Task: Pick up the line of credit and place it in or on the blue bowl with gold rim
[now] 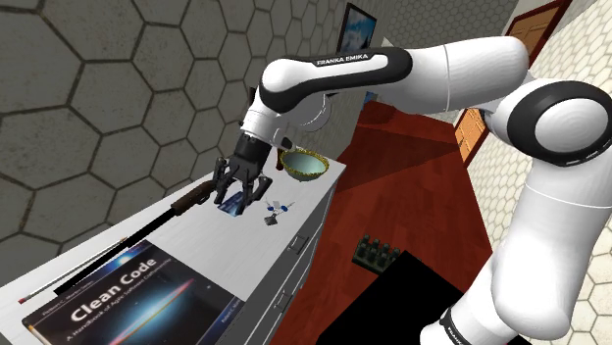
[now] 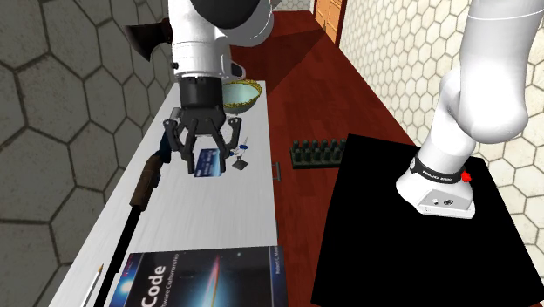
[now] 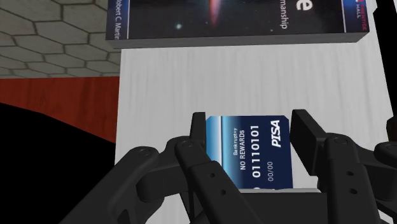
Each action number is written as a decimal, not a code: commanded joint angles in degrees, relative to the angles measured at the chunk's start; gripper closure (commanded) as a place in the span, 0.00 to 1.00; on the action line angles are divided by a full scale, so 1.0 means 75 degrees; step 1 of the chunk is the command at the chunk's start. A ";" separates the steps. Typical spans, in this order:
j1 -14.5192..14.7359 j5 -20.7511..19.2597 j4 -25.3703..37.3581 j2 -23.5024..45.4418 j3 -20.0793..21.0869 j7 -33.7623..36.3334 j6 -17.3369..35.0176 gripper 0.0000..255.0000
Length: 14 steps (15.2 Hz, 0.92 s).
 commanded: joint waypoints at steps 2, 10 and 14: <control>-0.0012 -0.0042 0.0218 -0.0080 -0.0005 0.0152 -0.0264 1.00; -0.0045 -0.0119 0.0769 -0.0261 -0.0016 0.0506 -0.0909 1.00; -0.0380 -0.0117 0.0821 -0.0334 -0.0224 0.0115 -0.1303 1.00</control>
